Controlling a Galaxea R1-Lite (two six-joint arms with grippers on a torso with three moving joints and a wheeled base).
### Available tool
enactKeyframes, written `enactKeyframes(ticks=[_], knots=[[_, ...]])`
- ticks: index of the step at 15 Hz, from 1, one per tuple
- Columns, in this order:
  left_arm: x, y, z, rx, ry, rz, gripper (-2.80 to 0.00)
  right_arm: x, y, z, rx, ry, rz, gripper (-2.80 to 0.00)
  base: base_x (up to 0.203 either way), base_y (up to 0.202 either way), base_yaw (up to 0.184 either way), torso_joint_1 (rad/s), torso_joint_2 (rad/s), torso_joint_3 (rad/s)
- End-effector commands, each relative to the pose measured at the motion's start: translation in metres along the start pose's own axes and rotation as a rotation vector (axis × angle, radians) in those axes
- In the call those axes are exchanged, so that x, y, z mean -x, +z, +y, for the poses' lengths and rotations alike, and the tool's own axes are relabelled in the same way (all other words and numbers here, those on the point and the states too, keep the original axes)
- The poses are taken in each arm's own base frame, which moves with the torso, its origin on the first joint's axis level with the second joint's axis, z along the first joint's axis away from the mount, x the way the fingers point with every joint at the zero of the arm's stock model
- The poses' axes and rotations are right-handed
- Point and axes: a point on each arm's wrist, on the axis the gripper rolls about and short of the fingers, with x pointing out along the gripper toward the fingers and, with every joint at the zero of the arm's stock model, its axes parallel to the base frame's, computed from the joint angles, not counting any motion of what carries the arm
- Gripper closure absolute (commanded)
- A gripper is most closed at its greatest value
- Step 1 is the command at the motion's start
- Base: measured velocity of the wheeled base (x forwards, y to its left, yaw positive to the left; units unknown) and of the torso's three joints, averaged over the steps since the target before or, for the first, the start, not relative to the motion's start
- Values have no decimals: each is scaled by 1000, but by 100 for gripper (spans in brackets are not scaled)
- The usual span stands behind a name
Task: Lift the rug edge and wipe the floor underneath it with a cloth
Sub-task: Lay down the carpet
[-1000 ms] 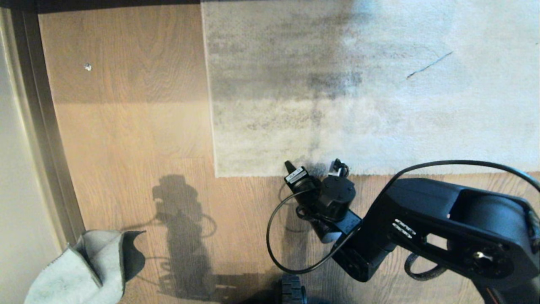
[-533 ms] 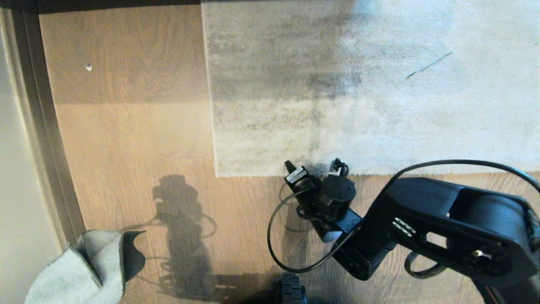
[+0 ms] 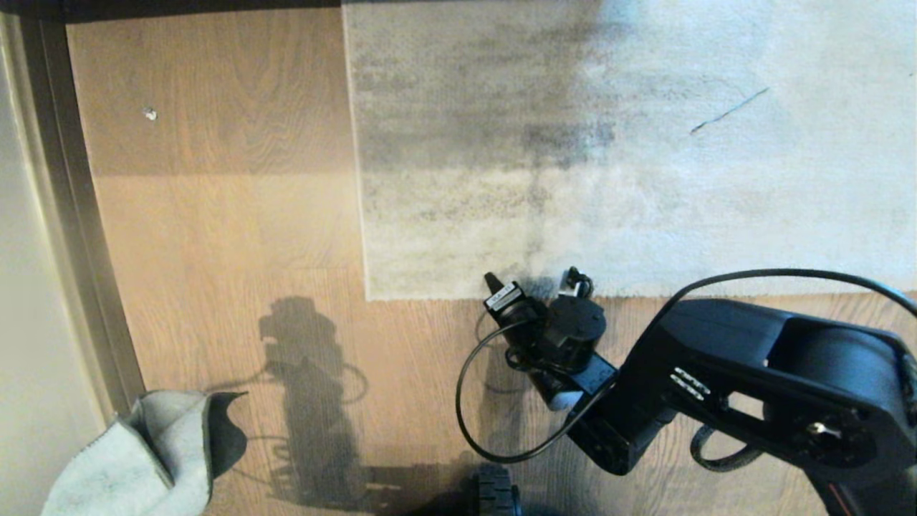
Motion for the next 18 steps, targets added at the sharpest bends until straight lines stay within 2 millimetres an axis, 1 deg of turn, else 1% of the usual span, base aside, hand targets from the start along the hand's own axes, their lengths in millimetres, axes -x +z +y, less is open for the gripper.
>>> enactKeyframes(ticks=[1, 3, 5, 6, 11, 12, 15, 18], knots=[[0, 0, 0, 1, 0, -1, 0, 4, 16, 22, -21, 73, -47, 0, 0, 0, 0, 0, 0, 0], [0, 0, 0, 1, 0, -1, 0, 10, 26, 35, -13, 91, -58, 0, 0, 0, 0, 0, 0, 0], [0, 0, 0, 1, 0, -1, 0, 23, 37, 44, 39, 88, -50, 0, 0, 0, 0, 0, 0, 0], [0, 0, 0, 1, 0, -1, 0, 31, 43, 47, 62, 86, -37, 0, 0, 0, 0, 0, 0, 0], [0, 0, 0, 1, 0, -1, 0, 83, 82, 78, 166, 116, -22, 0, 0, 0, 0, 0, 0, 0], [0, 0, 0, 1, 0, -1, 0, 93, 88, 78, 200, 110, -13, 0, 0, 0, 0, 0, 0, 0], [0, 0, 0, 1, -1, -1, 0, 118, 104, 68, 325, 58, 0, 0, 0, 0, 0, 0, 0, 0], [0, 0, 0, 1, 0, -1, 0, 144, 122, 70, 406, 42, -22, 0, 0, 0, 0, 0, 0, 0]])
